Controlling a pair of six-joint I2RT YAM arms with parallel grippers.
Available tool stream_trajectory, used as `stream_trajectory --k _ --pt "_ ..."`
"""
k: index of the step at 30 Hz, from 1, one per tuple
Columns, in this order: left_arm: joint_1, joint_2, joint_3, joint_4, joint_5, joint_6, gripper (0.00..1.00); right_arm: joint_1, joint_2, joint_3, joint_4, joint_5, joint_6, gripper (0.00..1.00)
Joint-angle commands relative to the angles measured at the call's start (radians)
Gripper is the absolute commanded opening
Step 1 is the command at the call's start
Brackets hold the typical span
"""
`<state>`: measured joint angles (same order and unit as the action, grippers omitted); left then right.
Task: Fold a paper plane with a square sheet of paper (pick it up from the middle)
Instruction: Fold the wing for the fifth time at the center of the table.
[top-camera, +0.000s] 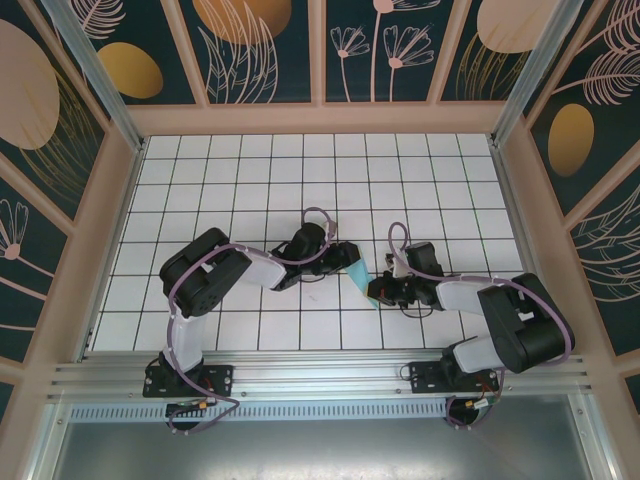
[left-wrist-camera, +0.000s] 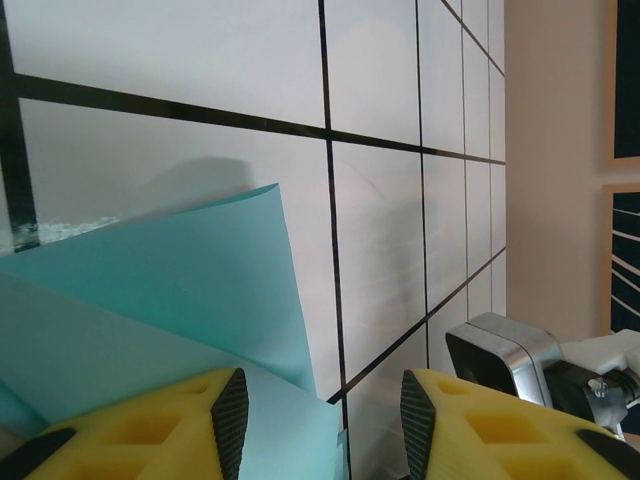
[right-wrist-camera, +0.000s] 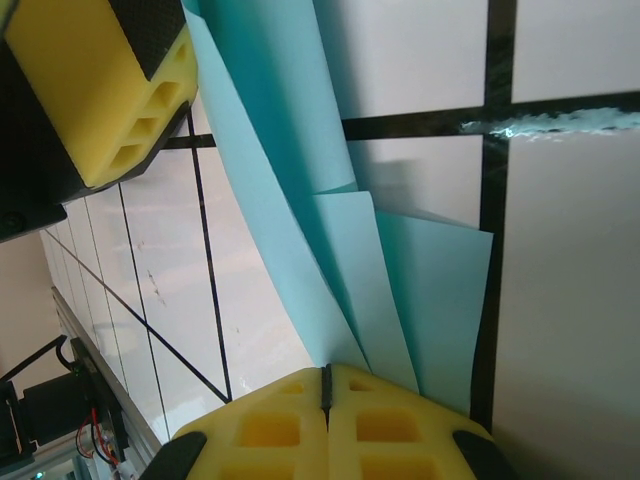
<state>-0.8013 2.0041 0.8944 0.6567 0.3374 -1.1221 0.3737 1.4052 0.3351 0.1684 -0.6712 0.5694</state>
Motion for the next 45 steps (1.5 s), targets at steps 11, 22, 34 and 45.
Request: stream_trajectory --k 11,22,34,45 --pt "0.051 0.004 0.033 -0.181 -0.133 0.116 0.49 -0.001 0.025 -0.037 -0.182 0.127 -0.023 0.00" --pt "0.081 0.001 0.052 -0.192 -0.130 0.150 0.50 0.000 0.028 -0.036 -0.181 0.125 -0.024 0.00" --pt "0.132 -0.013 0.069 -0.273 -0.173 0.184 0.52 0.001 0.026 -0.036 -0.183 0.125 -0.023 0.00" --pt "0.145 -0.131 0.084 -0.282 -0.128 0.194 0.53 0.001 0.023 -0.023 -0.191 0.119 -0.032 0.00"
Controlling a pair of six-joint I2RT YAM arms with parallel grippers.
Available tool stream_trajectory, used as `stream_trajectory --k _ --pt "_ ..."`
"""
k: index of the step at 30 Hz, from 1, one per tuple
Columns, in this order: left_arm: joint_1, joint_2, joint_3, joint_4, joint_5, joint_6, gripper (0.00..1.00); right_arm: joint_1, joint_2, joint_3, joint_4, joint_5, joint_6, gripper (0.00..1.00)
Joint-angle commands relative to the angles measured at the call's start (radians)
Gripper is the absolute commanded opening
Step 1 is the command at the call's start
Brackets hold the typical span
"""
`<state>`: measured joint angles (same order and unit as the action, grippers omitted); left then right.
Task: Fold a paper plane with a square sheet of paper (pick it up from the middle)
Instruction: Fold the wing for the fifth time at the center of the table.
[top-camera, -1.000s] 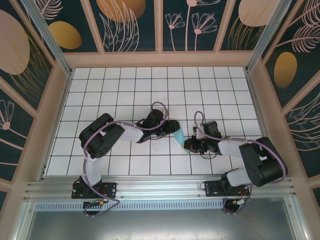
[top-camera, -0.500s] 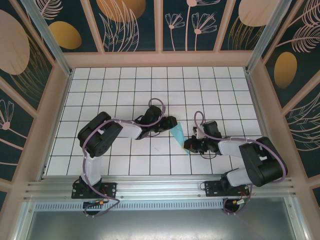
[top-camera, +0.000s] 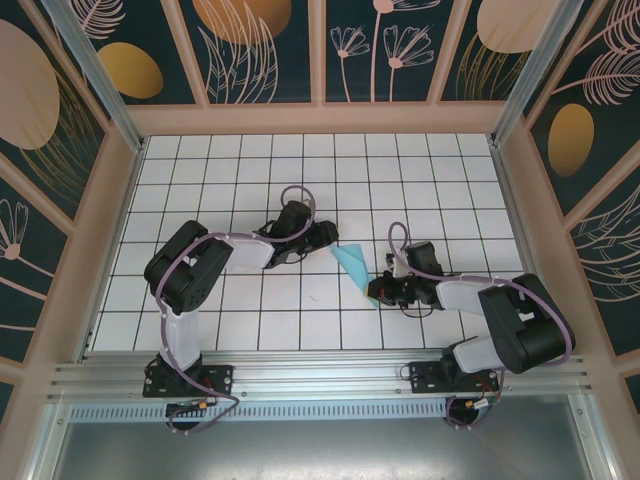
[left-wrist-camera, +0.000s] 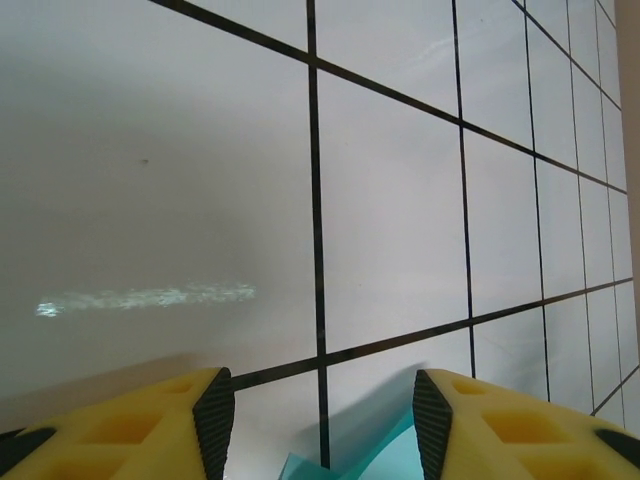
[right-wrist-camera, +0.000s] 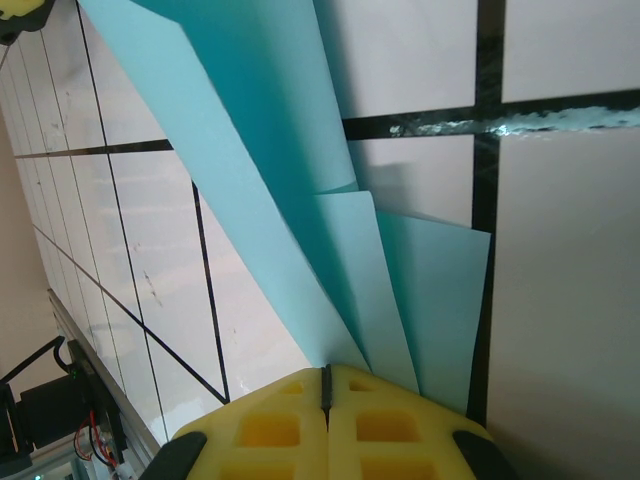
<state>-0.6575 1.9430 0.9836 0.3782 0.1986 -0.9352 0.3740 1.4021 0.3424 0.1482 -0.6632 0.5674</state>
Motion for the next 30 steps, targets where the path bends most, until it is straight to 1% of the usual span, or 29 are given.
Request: stream_trajectory --k 1,3,6,7,10,13,17,28,30 --pt "-0.005 -0.083 -0.037 0.023 0.026 -0.004 0.52 0.000 0.026 -0.028 -0.171 0.111 -0.031 0.00" --pt "-0.030 -0.101 -0.066 0.081 0.075 -0.023 0.49 0.000 0.027 -0.026 -0.171 0.111 -0.033 0.00" --pt "-0.090 -0.089 -0.068 0.143 0.154 -0.051 0.44 0.001 0.030 -0.022 -0.168 0.109 -0.035 0.00" --pt "-0.113 -0.081 -0.068 0.161 0.173 -0.064 0.41 0.001 0.030 -0.022 -0.168 0.110 -0.037 0.00" --pt "-0.176 -0.049 -0.061 0.202 0.206 -0.116 0.37 0.001 0.036 -0.018 -0.171 0.112 -0.041 0.00" --pt "-0.227 -0.019 -0.066 0.211 0.191 -0.172 0.36 0.001 0.037 -0.016 -0.165 0.109 -0.041 0.00" --pt "-0.258 0.011 -0.079 0.205 0.151 -0.209 0.36 0.000 0.043 -0.013 -0.160 0.108 -0.043 0.00" --pt "-0.264 0.072 -0.097 0.217 0.112 -0.182 0.37 0.001 0.068 -0.016 -0.154 0.106 -0.050 0.00" --pt "-0.263 0.082 -0.093 0.198 0.088 -0.164 0.37 0.000 0.068 -0.019 -0.154 0.106 -0.049 0.00"
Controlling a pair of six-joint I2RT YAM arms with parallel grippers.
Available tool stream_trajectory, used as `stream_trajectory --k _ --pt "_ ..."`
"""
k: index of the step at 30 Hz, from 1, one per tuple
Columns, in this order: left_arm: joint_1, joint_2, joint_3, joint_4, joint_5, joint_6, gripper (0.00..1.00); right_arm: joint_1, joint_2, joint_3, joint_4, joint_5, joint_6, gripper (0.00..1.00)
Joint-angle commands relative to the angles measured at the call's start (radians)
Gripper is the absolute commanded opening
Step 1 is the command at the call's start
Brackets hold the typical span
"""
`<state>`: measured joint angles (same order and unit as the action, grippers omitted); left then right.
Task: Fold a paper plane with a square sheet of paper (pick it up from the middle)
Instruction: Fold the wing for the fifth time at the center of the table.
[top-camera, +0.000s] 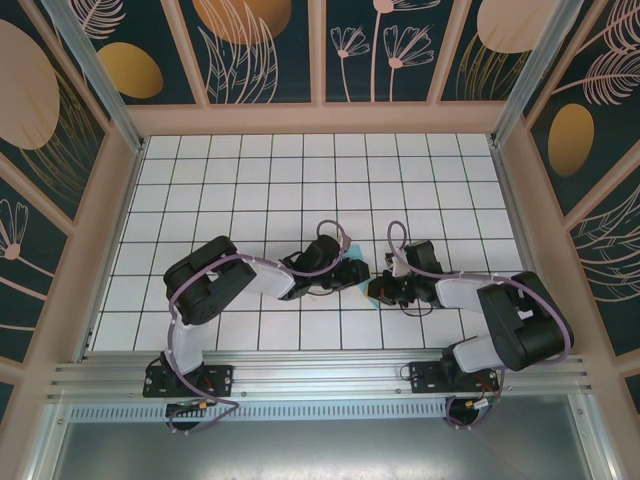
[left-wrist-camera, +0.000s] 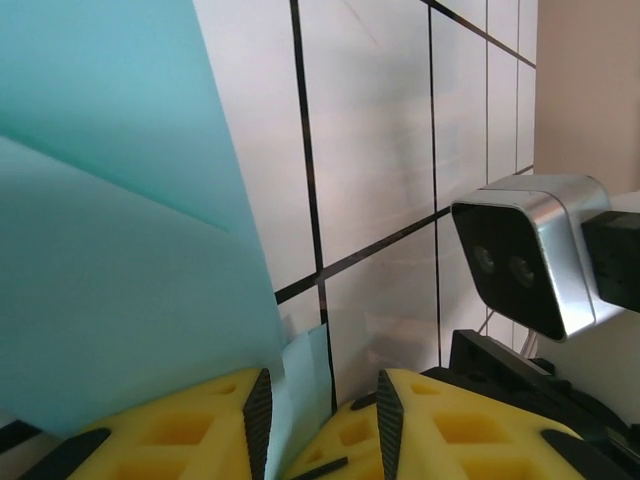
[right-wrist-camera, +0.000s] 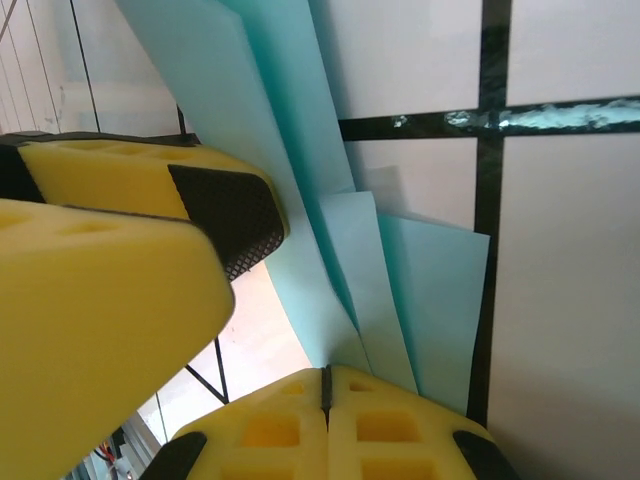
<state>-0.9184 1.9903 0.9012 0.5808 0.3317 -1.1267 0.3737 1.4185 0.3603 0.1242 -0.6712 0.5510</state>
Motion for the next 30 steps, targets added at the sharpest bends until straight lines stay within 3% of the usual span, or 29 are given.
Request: stream_trajectory --k 1,12,30 --pt "-0.001 0.034 -0.015 -0.008 -0.058 0.031 0.38 0.001 0.051 -0.038 -0.132 0.116 -0.033 0.00" --pt "0.037 -0.004 -0.003 -0.132 -0.182 0.034 0.43 0.006 0.033 -0.040 -0.145 0.123 -0.028 0.00" --pt "0.174 -0.016 0.034 -0.119 -0.163 0.156 0.48 0.006 0.033 -0.043 -0.140 0.119 -0.026 0.00"
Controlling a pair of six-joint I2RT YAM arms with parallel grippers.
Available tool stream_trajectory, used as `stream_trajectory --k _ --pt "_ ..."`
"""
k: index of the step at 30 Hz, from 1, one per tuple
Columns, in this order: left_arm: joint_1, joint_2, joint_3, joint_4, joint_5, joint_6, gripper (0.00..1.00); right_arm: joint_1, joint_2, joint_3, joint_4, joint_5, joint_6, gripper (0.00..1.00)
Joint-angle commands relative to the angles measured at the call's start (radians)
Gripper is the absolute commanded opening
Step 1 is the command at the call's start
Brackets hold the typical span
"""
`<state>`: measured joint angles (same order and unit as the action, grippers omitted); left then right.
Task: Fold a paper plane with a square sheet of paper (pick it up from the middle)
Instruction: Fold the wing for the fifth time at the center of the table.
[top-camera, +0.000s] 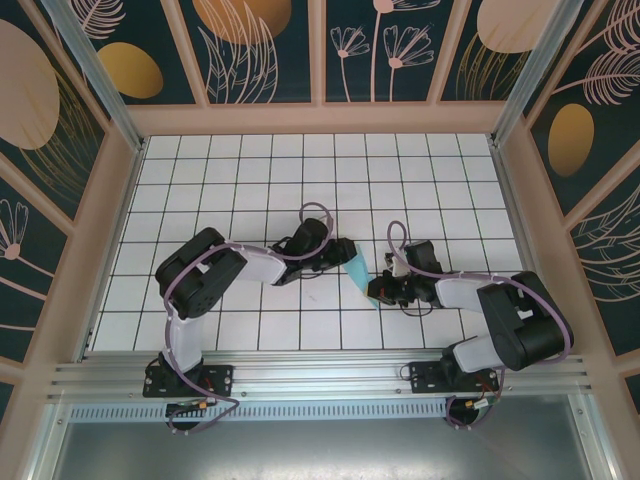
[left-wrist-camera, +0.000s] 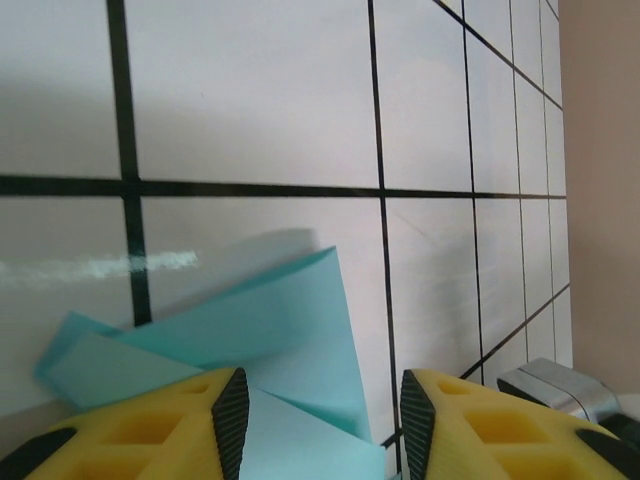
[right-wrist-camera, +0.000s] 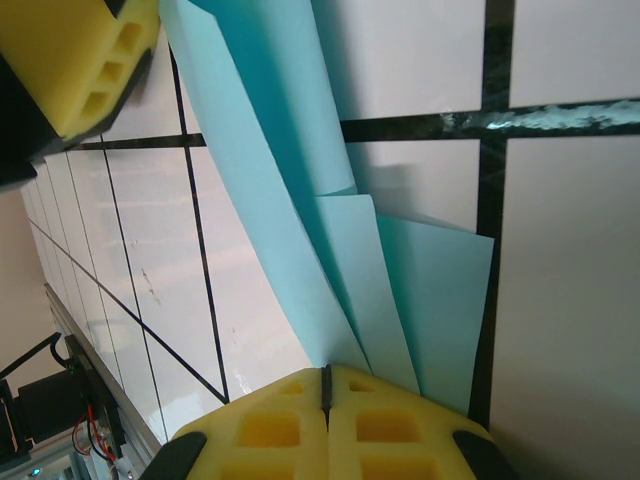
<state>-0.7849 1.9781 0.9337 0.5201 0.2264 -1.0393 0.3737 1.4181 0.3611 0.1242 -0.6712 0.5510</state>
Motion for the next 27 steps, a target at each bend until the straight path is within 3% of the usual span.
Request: stream_trajectory --k 1,9,13,15,17,20,23,27 --pt "0.051 -0.005 0.003 -0.062 -0.059 0.078 0.49 0.005 0.033 -0.044 -0.140 0.119 -0.026 0.00" --pt "0.121 -0.051 0.033 -0.138 -0.063 0.153 0.50 0.007 0.017 -0.036 -0.140 0.101 -0.031 0.00" --pt "0.121 -0.115 0.034 -0.160 -0.048 0.162 0.51 0.008 -0.086 0.007 -0.143 0.031 -0.024 0.01" --pt "0.121 -0.147 0.021 -0.143 -0.025 0.146 0.52 0.008 -0.170 0.041 -0.153 0.008 -0.019 0.08" --pt "0.121 -0.185 -0.022 -0.107 -0.001 0.115 0.51 0.003 -0.249 0.080 -0.181 0.014 -0.022 0.22" --pt "0.119 -0.236 -0.092 -0.046 0.032 0.071 0.51 -0.016 -0.297 0.124 -0.253 0.113 -0.052 0.34" --pt "0.113 -0.258 -0.143 -0.020 0.040 0.044 0.52 -0.054 -0.269 0.134 -0.276 0.179 -0.083 0.37" --pt "0.100 -0.311 -0.175 -0.031 0.033 0.039 0.51 -0.062 -0.192 0.147 -0.261 0.158 -0.116 0.39"
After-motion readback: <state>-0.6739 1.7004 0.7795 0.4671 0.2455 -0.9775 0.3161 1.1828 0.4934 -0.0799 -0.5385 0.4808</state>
